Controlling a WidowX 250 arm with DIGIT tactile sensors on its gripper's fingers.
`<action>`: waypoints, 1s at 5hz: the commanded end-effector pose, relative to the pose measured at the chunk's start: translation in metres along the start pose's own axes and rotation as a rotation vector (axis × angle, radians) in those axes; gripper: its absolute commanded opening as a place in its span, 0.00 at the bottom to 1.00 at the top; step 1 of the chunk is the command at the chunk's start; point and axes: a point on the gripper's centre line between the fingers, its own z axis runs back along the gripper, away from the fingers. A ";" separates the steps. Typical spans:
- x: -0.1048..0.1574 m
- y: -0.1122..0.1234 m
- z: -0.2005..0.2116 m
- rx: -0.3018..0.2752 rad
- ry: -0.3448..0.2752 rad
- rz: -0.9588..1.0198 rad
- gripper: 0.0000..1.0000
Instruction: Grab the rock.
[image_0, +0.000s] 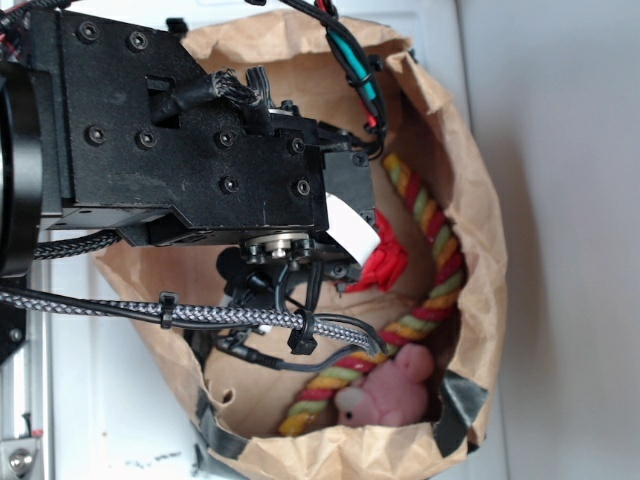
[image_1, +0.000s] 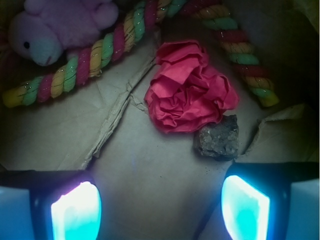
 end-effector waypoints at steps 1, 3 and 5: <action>0.012 -0.002 0.018 0.033 -0.057 -0.018 1.00; 0.042 0.031 -0.012 0.030 -0.089 -0.029 1.00; 0.062 0.053 -0.034 0.066 -0.117 -0.045 1.00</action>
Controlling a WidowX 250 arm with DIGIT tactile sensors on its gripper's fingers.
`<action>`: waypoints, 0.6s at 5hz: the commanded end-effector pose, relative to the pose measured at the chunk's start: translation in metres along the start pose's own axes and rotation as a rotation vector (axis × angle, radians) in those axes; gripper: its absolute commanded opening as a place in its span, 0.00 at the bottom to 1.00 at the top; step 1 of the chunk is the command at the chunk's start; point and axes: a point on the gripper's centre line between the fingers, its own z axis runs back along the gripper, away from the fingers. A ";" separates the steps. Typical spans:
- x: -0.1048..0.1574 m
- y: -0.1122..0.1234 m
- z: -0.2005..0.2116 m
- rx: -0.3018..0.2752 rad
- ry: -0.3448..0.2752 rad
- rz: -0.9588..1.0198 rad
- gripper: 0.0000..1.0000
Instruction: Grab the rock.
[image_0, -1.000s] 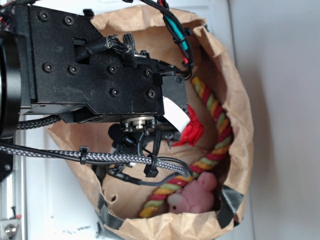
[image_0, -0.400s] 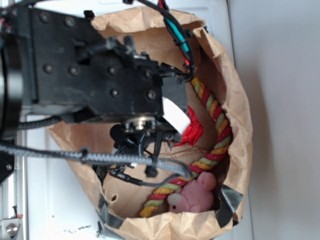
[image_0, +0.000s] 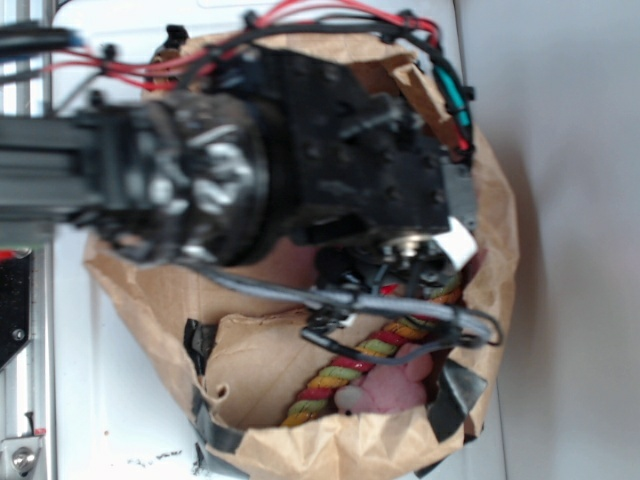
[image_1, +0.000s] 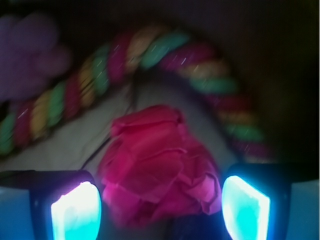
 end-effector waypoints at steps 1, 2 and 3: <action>0.023 0.027 0.009 0.053 -0.083 -0.020 1.00; 0.018 0.020 0.026 0.004 -0.089 -0.045 1.00; 0.012 0.024 0.049 -0.074 -0.102 -0.049 1.00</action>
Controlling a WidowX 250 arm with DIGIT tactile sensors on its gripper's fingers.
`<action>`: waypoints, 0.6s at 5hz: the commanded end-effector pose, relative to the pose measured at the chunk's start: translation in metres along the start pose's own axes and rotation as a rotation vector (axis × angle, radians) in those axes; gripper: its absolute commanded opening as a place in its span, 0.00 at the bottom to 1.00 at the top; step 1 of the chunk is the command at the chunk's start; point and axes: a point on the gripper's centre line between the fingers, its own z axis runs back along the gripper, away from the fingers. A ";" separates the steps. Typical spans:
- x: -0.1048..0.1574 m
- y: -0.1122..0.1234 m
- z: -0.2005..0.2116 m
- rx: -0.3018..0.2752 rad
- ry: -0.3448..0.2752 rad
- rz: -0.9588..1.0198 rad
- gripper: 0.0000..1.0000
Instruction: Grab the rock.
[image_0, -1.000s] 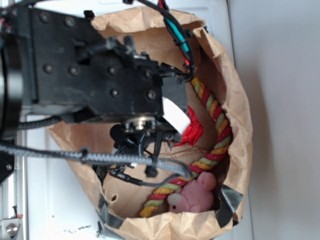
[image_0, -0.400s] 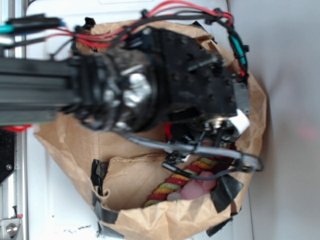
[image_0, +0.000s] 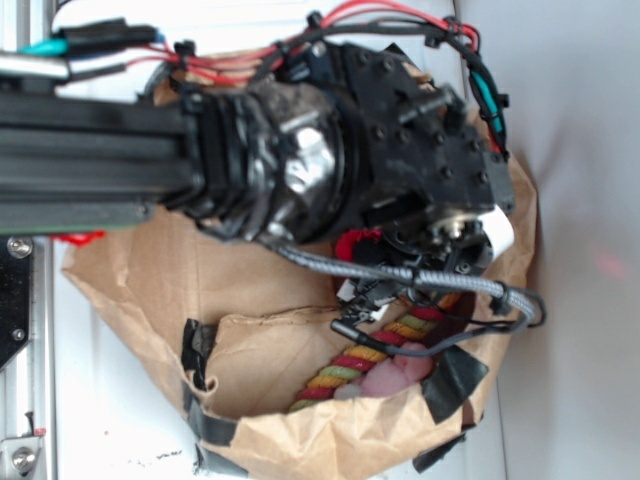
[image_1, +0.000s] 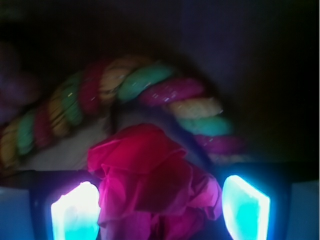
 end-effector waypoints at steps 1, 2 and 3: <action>0.005 0.014 0.067 -0.005 -0.110 -0.024 1.00; -0.003 0.015 0.066 0.018 -0.099 -0.021 1.00; -0.014 0.017 0.072 -0.001 -0.069 -0.030 1.00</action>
